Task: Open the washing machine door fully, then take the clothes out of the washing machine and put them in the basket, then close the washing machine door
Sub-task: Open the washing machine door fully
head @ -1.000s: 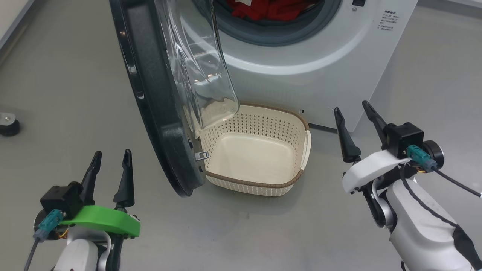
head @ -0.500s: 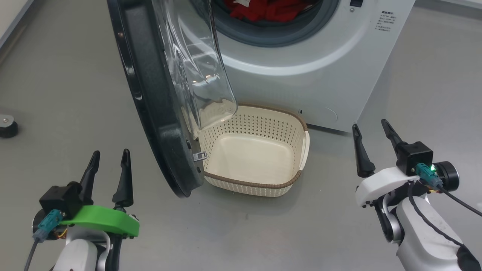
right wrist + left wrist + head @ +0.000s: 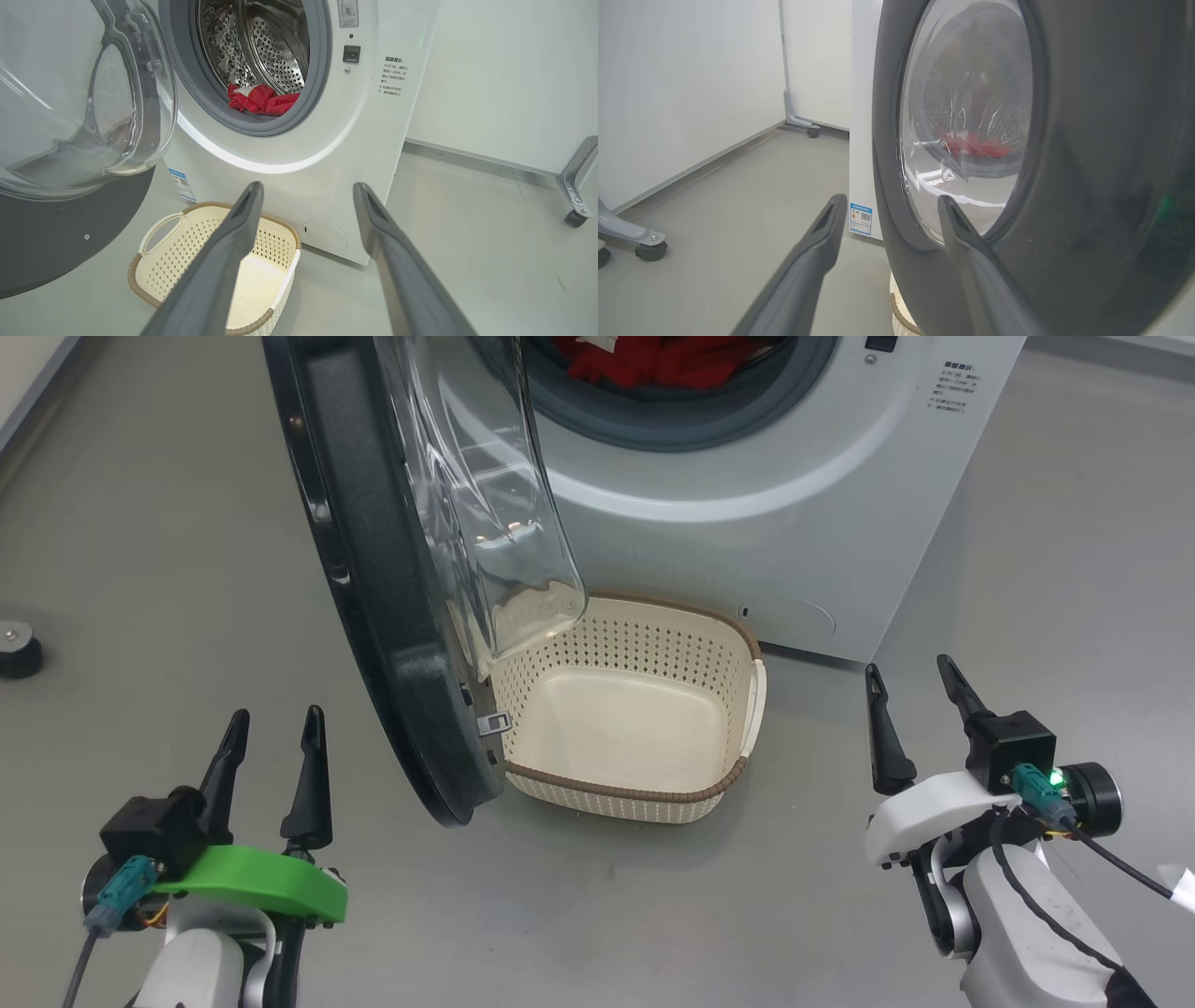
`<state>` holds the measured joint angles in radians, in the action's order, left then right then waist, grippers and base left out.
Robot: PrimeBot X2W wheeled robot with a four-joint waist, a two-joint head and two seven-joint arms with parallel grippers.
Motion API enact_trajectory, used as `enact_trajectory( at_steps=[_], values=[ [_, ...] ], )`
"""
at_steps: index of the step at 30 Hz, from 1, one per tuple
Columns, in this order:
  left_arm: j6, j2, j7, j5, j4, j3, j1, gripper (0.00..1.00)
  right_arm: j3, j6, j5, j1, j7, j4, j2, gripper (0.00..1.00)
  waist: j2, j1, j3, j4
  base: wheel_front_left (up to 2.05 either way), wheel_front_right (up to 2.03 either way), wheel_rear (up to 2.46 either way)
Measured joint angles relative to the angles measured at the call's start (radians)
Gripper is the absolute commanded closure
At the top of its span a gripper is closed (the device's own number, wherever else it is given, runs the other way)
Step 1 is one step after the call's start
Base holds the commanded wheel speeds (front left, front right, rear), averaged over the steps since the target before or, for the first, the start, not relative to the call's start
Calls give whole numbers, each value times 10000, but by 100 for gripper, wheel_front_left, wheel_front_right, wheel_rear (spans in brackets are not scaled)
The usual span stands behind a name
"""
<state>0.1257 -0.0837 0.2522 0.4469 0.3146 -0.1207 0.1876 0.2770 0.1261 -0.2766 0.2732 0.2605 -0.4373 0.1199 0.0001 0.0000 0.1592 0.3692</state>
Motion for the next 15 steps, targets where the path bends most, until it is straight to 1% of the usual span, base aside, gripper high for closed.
enact_trajectory(
  at_steps=[2,3,4,5,6,11,15],
  values=[
    [0,19,0,-2,-2,8,0,0,-67,0,155,-14,0,12,-40,0,0,0,-2,0,0,0,0],
    [0,25,0,-2,-2,8,0,24,-102,0,205,-30,0,19,-61,0,0,0,-3,0,0,0,0],
    [0,29,0,-2,-2,8,0,53,-132,0,253,-60,0,27,-82,0,0,0,-5,1,0,0,0],
    [0,31,0,-2,-2,8,0,98,-157,0,272,-99,0,31,-102,0,0,0,-6,2,0,0,0],
    [0,35,0,-2,-2,12,0,100,-176,0,301,-138,0,35,-119,0,0,0,-7,3,0,0,0],
    [0,56,0,-2,-94,102,0,100,-268,0,422,-186,0,56,-230,0,0,0,0,13,0,0,0],
    [0,90,-2,-2,-522,374,8,100,-357,0,495,-198,0,71,-259,0,0,0,5,25,0,0,0]
  ],
)
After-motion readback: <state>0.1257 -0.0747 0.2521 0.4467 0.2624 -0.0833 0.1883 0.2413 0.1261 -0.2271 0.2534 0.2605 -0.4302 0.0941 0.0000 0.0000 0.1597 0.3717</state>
